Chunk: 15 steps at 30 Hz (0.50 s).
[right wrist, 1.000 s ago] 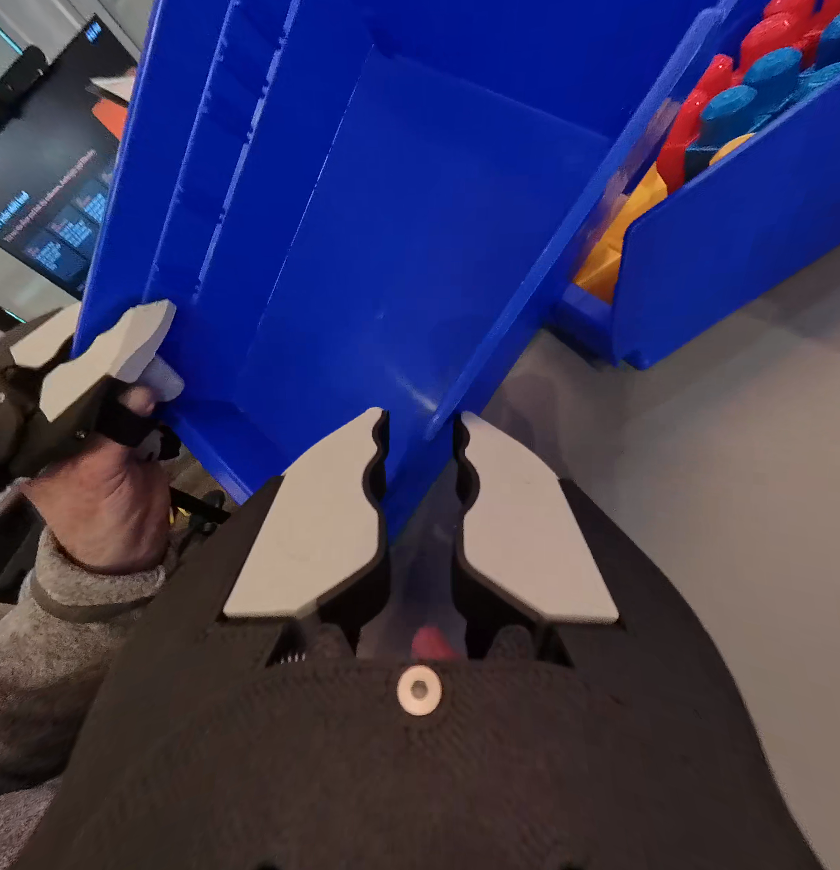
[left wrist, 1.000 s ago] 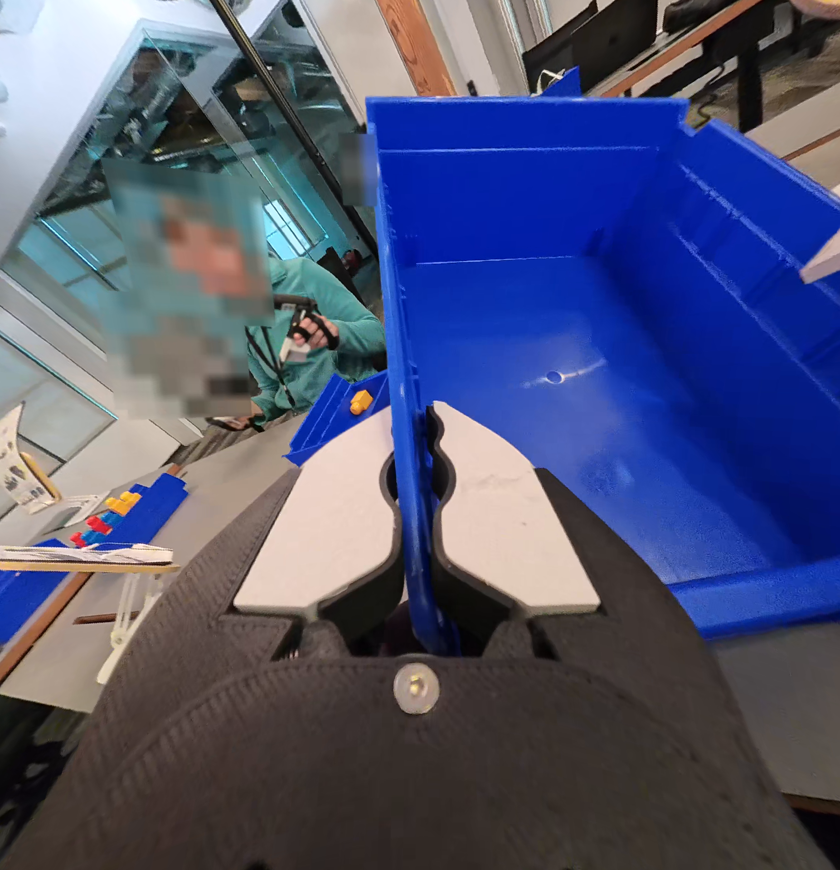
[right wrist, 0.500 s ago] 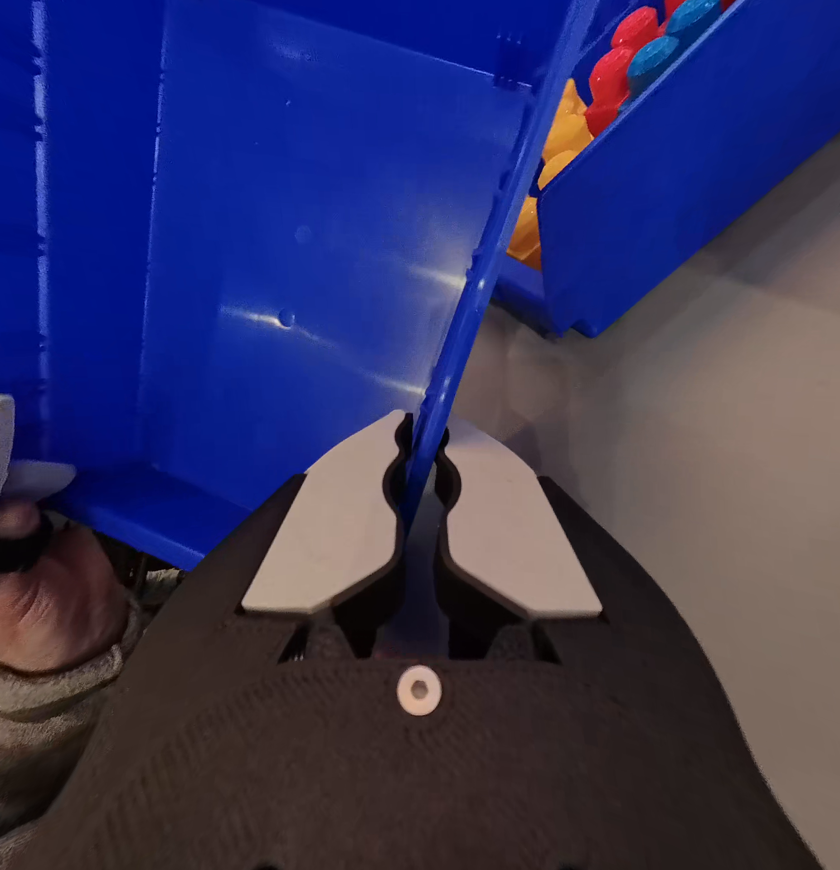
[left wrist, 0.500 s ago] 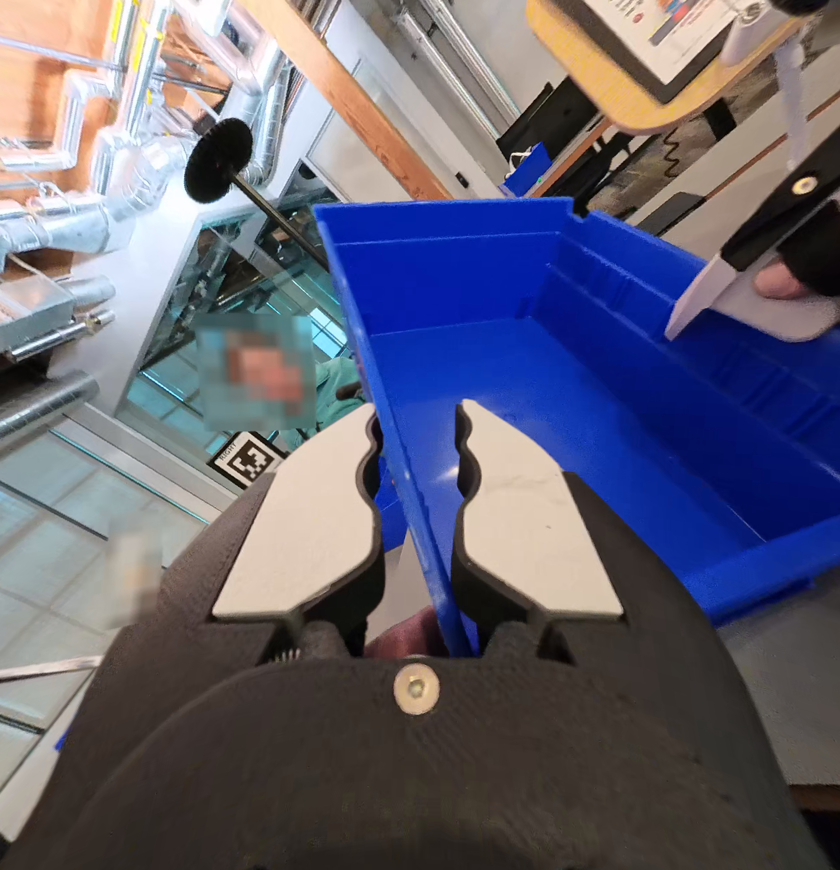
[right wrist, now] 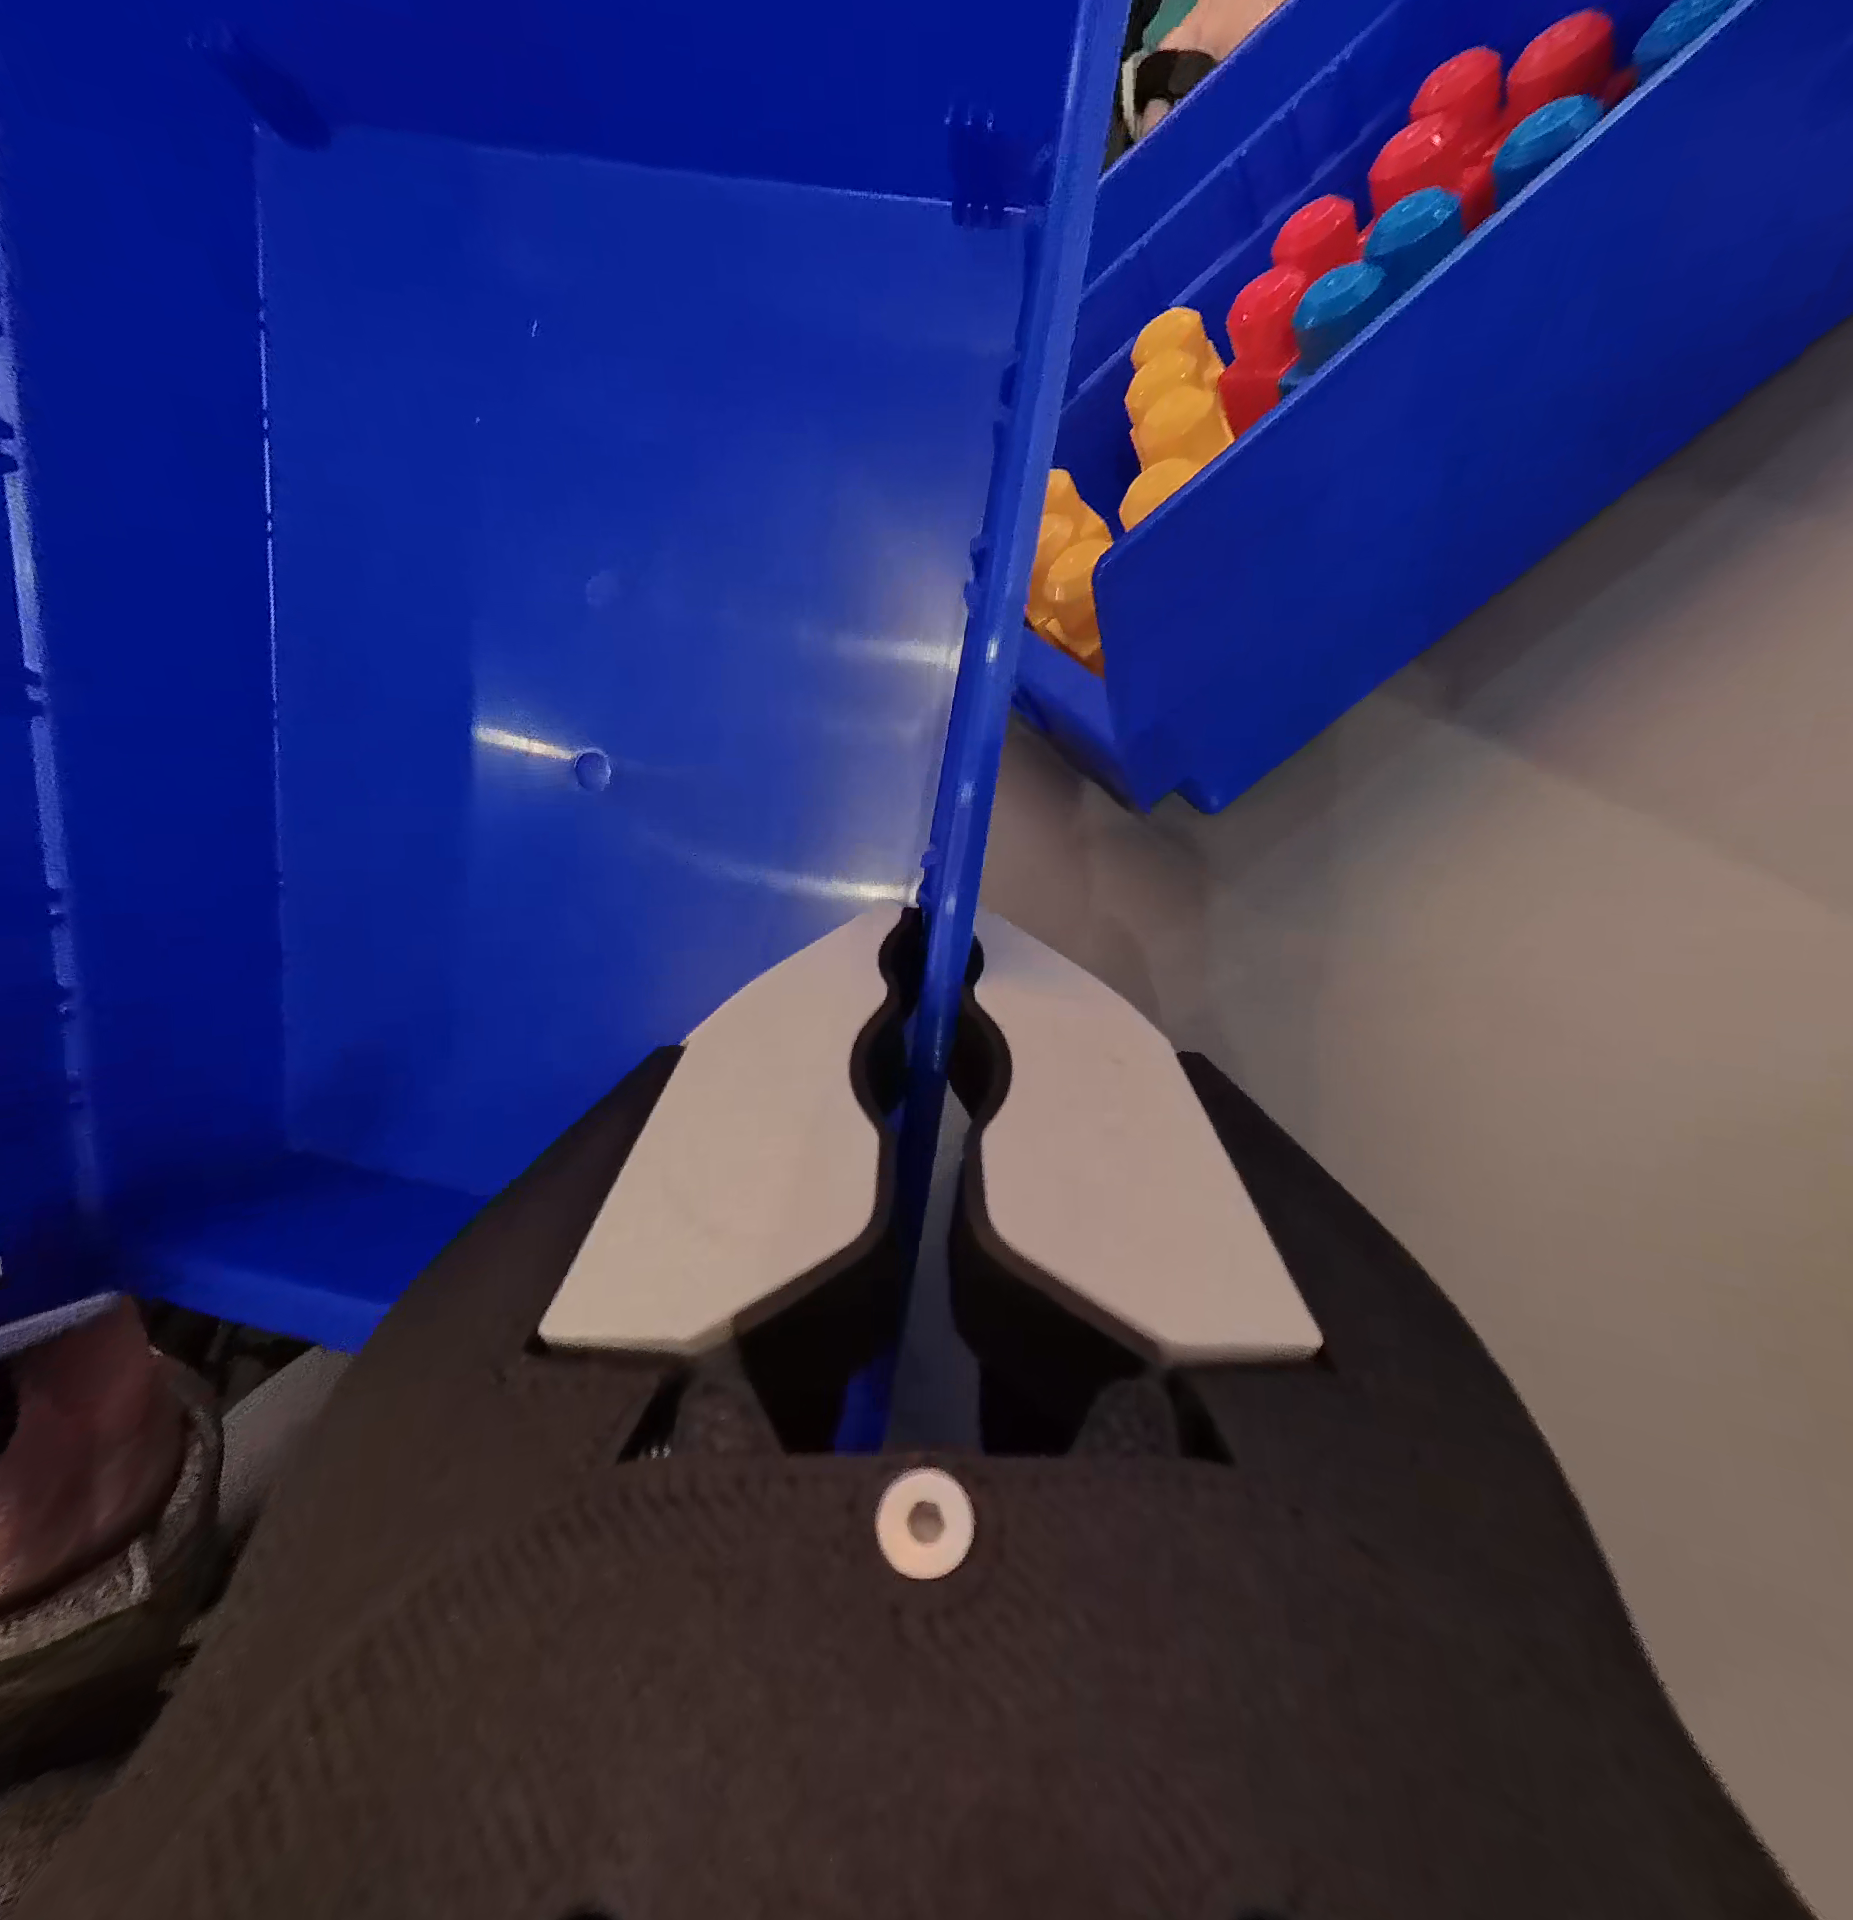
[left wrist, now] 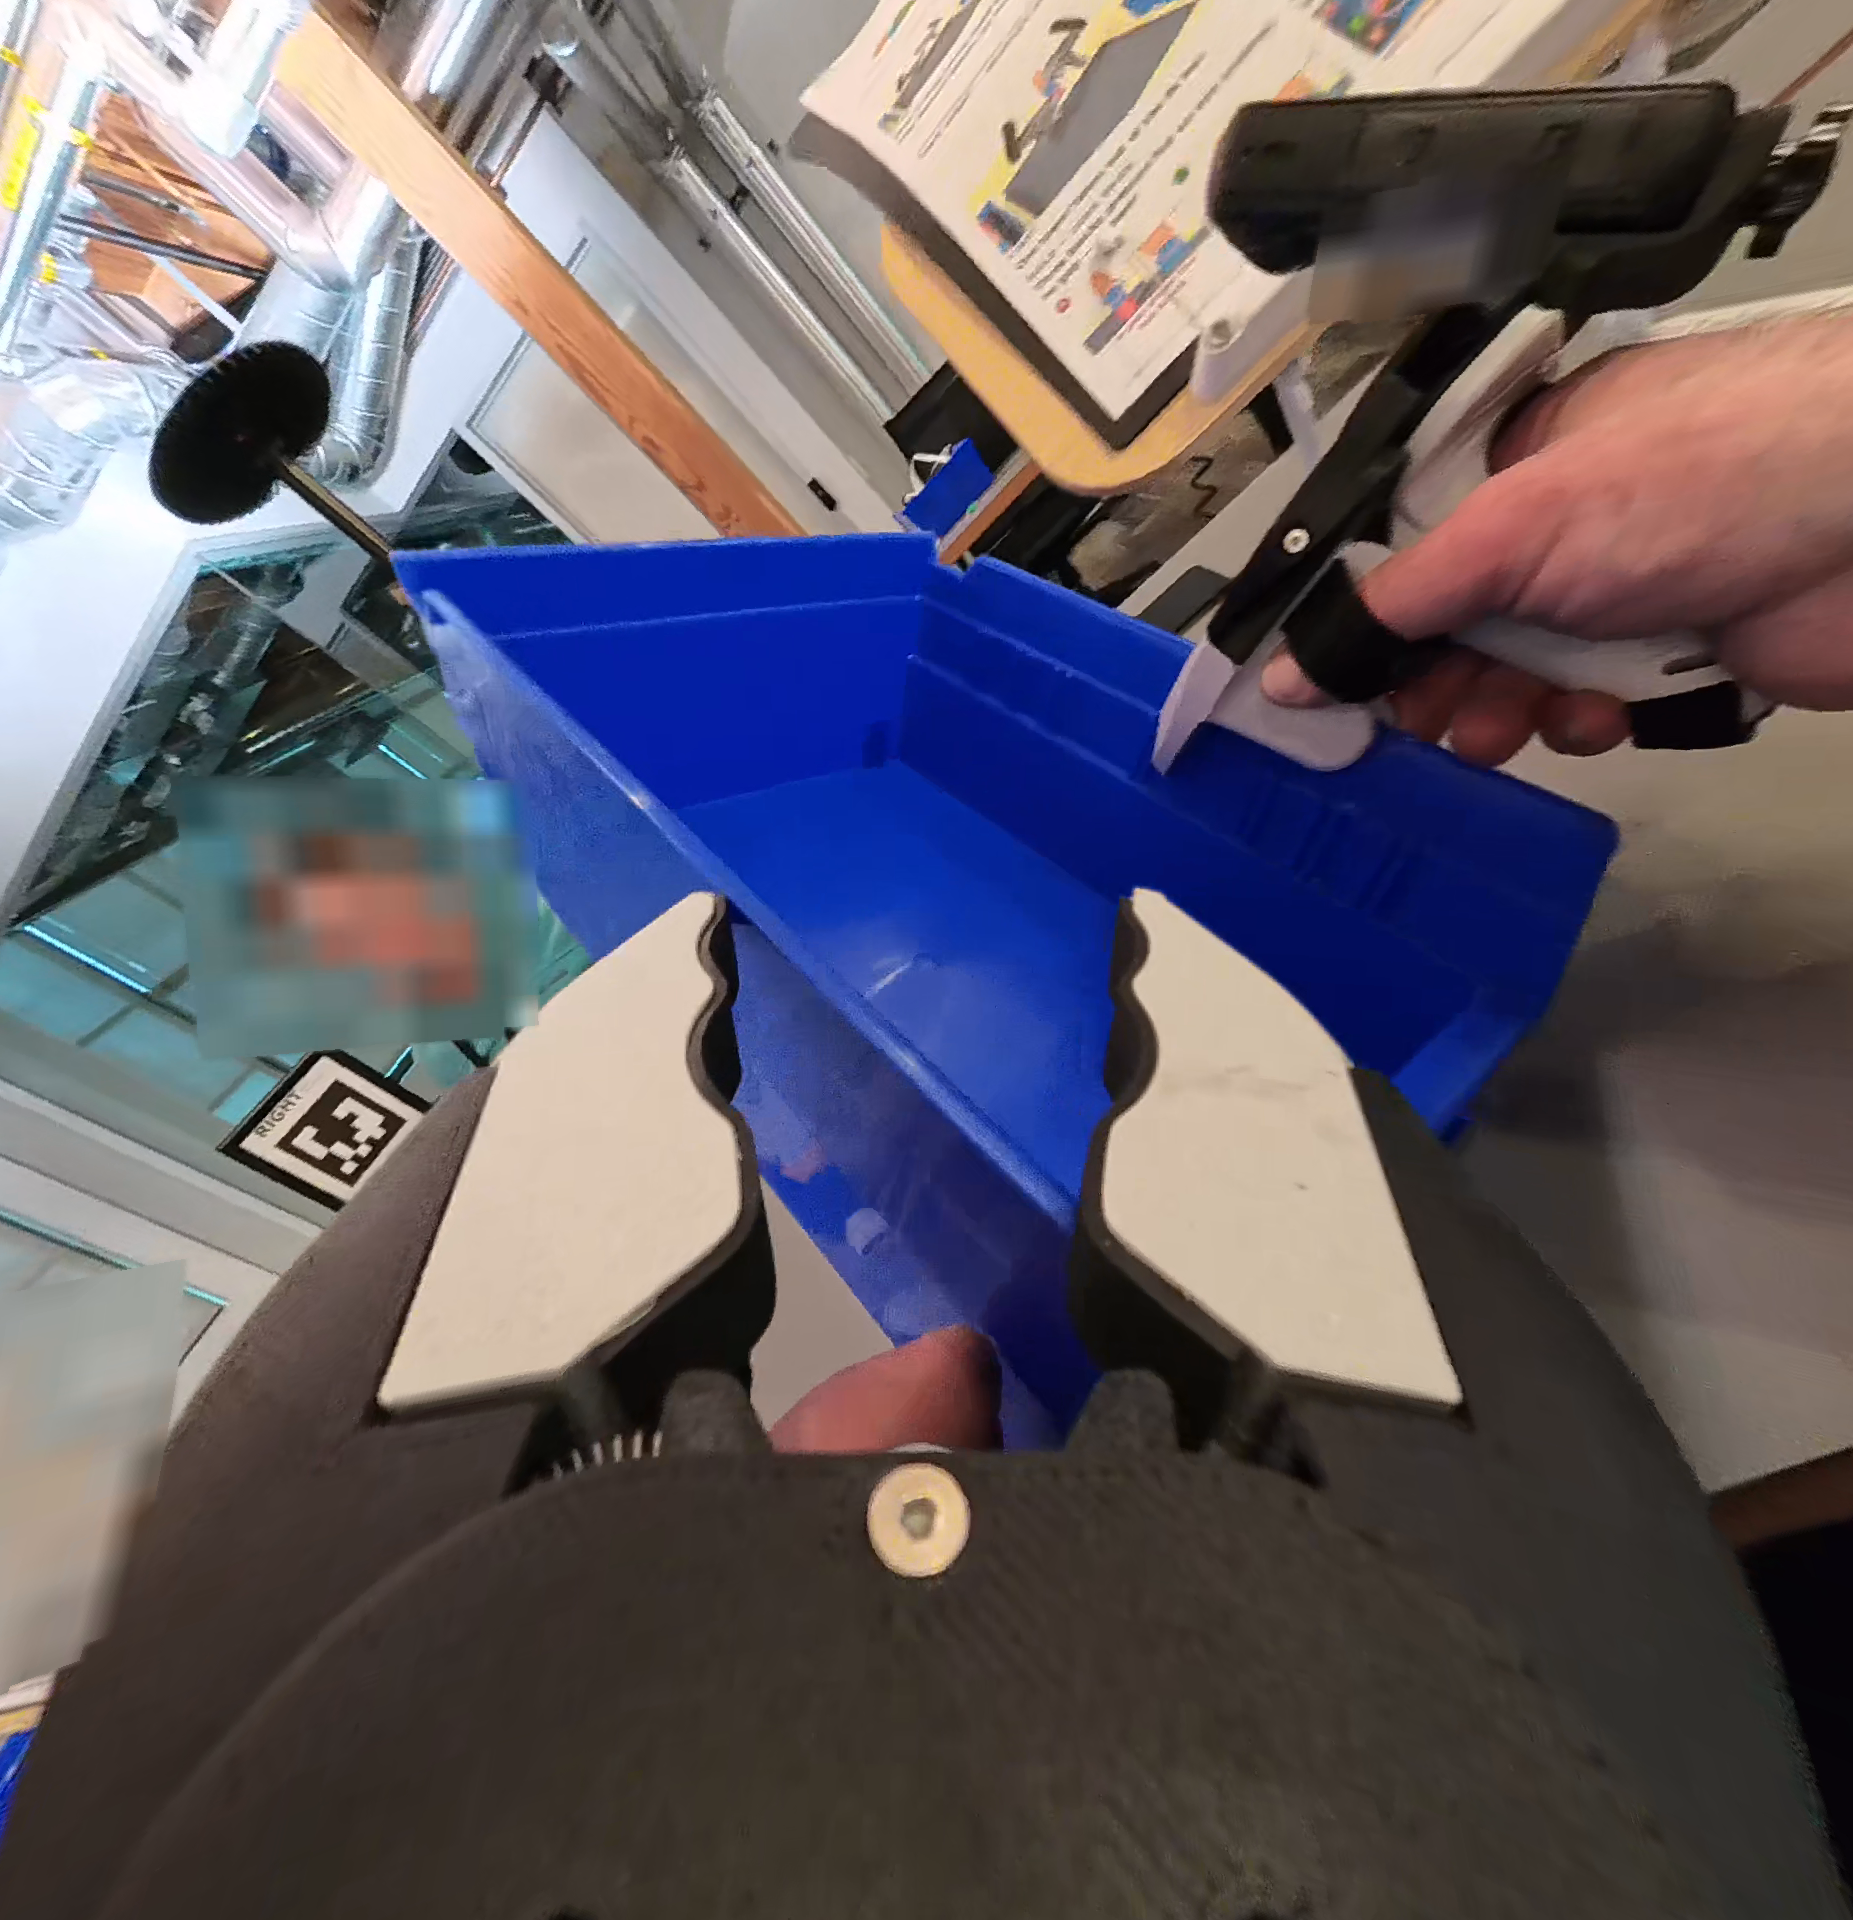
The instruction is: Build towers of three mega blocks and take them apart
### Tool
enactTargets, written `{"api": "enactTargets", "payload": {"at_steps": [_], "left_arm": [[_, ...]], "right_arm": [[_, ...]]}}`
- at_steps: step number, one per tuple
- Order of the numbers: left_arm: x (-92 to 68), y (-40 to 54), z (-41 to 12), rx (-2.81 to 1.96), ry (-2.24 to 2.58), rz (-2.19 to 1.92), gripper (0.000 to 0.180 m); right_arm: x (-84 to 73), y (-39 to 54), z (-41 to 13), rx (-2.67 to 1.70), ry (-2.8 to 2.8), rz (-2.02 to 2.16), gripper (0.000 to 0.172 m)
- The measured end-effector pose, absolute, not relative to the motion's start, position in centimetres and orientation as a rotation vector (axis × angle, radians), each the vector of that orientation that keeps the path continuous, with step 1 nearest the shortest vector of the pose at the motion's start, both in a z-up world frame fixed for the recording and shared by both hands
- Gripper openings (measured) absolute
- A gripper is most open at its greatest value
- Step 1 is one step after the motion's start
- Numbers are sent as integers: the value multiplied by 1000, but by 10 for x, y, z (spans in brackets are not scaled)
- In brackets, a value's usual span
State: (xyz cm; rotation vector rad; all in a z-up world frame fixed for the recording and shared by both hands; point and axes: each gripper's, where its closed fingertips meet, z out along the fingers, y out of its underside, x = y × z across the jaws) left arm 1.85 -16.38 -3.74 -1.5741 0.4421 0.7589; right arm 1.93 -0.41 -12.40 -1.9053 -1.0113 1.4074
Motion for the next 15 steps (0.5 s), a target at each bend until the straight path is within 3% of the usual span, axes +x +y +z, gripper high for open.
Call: {"api": "enactTargets", "payload": {"at_steps": [13,15], "left_arm": [[91,-178,-54,-1523,611,370,73],[107,-180,-61,-1512,661,297,54]], "right_arm": [[75,19,-97,-1803,-1115,1241,3],[88,23,-94,-1802,-1139,1214,4]]}}
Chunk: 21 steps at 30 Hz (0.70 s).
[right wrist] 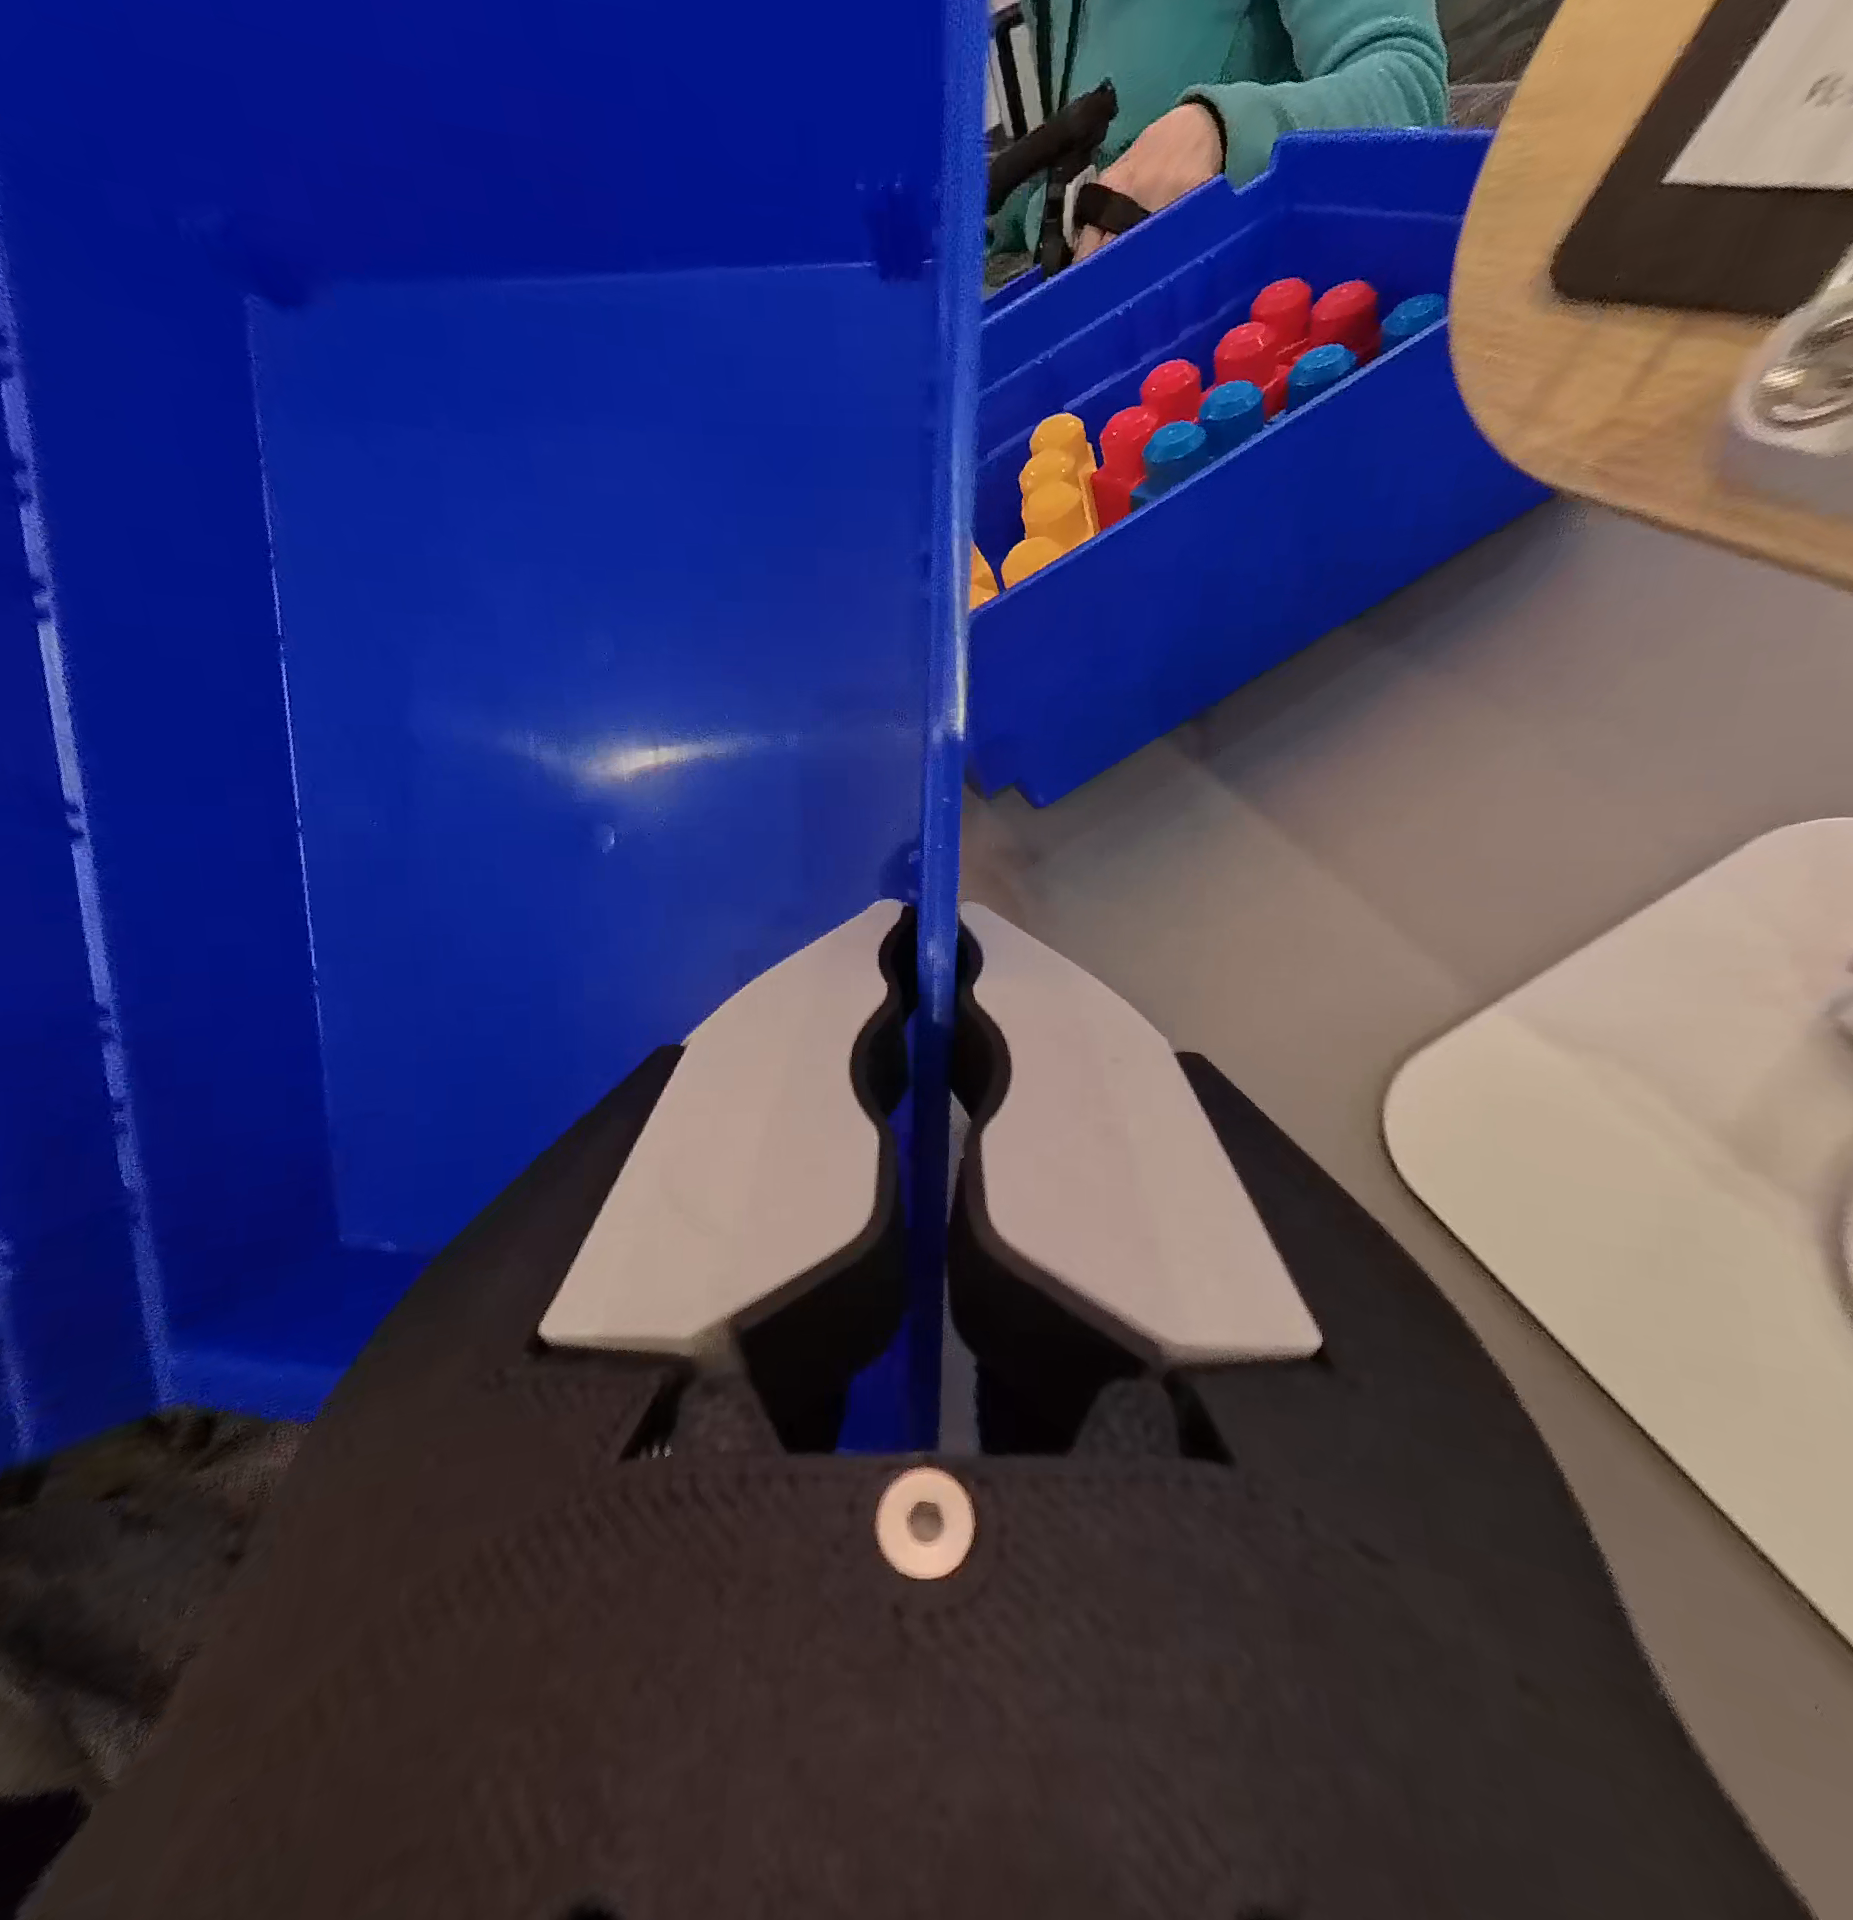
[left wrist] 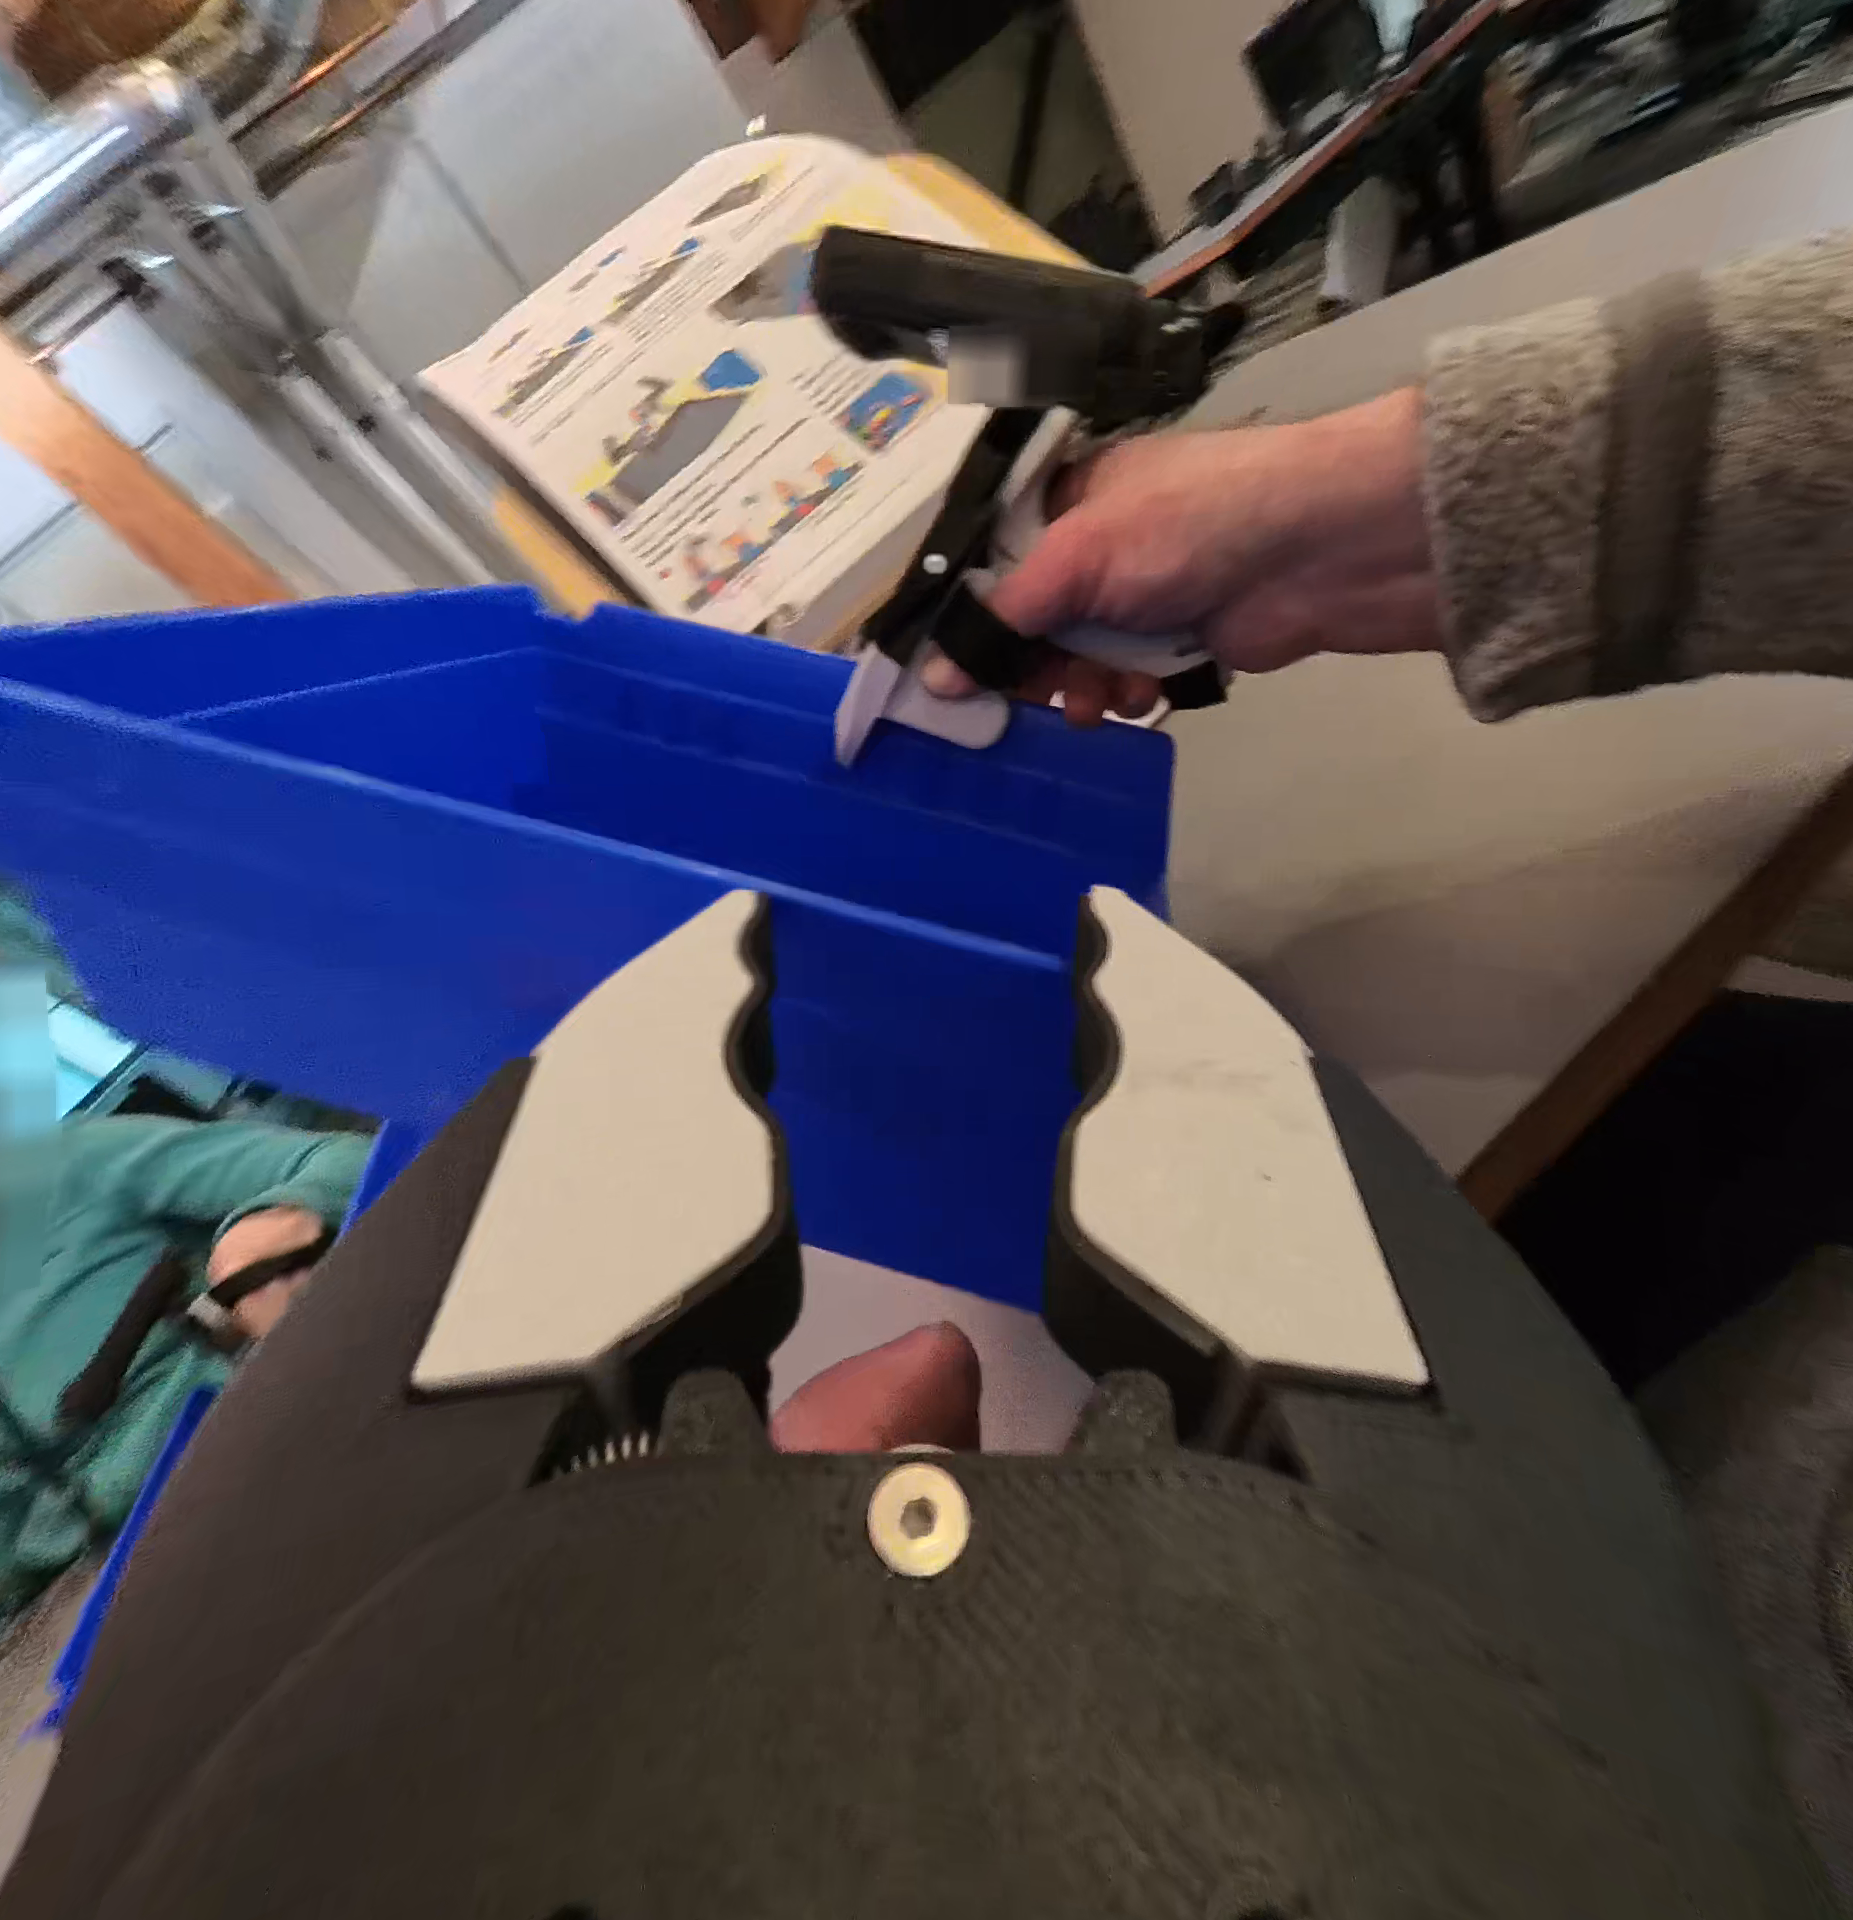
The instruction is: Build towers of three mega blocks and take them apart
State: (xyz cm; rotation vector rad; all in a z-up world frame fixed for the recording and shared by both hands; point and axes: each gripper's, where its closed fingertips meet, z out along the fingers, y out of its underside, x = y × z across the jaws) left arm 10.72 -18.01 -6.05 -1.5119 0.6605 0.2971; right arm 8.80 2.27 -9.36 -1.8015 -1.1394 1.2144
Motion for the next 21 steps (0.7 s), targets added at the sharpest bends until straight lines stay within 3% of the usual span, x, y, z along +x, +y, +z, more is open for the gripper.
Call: {"api": "enactTargets", "payload": {"at_steps": [8,21], "left_arm": [[169,-177,-88,-1499,800,54,45],[258,-185,-102,-1353,1129,-262,46]], "right_arm": [[156,36,-99,-1849,-1238,1021,4],[291,42,-108,-1945,-1391,786,5]]}}
